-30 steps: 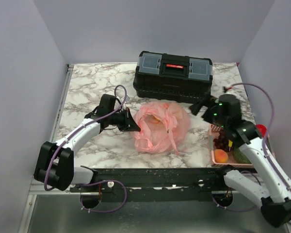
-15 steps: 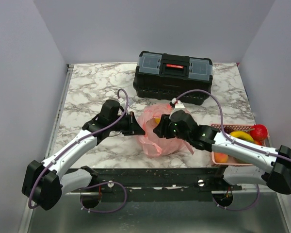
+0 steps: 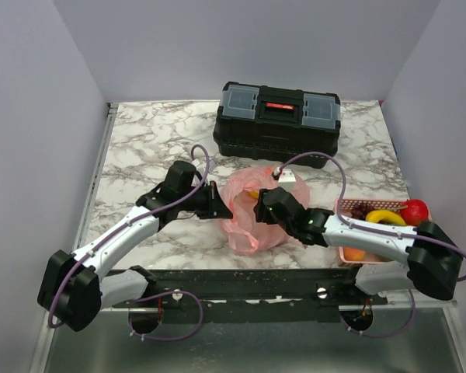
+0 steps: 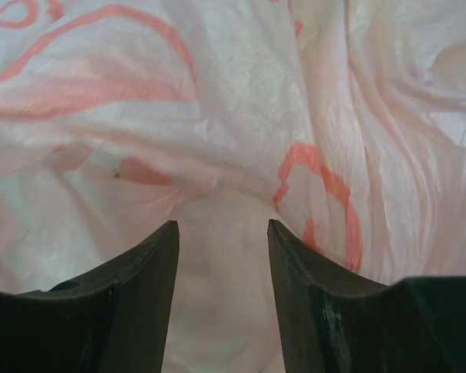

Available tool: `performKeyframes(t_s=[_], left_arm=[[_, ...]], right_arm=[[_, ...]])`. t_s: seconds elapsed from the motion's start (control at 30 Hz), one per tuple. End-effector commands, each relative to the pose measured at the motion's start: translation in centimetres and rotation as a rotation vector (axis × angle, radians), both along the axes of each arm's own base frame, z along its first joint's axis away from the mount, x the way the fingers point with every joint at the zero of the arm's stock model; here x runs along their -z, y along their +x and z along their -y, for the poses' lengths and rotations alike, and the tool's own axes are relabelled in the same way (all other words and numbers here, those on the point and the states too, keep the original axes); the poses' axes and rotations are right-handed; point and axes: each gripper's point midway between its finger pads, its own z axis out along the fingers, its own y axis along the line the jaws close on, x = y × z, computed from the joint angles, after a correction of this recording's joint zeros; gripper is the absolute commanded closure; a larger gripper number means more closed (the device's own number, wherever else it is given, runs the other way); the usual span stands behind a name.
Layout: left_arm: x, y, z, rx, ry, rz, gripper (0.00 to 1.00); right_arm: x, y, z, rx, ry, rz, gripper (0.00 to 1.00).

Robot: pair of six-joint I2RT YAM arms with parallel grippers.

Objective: Take the fake fruits out of the plastic bag
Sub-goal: Take out the fake fruit from the plastic bag.

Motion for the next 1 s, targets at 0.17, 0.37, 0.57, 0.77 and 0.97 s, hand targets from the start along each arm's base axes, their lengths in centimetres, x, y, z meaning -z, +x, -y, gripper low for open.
performKeyframes(t_s=[0.17, 0.37, 0.57, 0.77, 0.97], left_arm=[[0.2, -0.8, -0.3, 0.060, 0.031, 0.025, 1.00], [-0.1, -0.2, -0.6, 0.039, 0.038, 0.085, 1.00], [-0.4, 0.2, -0.3, 0.009, 0.002, 0.100, 1.00], [0.4, -0.1, -0.2, 0.007, -0.001, 0.075, 1.00], [0.7, 0.1, 0.3, 0.001, -0.014, 0.057, 1.00]], right_arm=[[-2.0, 5.6, -0.8, 0.201, -0.004, 0.204, 0.39], [-1.8, 7.2, -1.9, 0.204, -0.006, 0.290, 0.35], [-1.3, 8.6, -1.7, 0.246, -0.013, 0.372, 0.30], [-0.5, 9.4, -0.8, 0.297, -0.085, 0.390, 0.23], [0.6, 10.3, -1.1, 0.274, -0.094, 0.456, 0.21]])
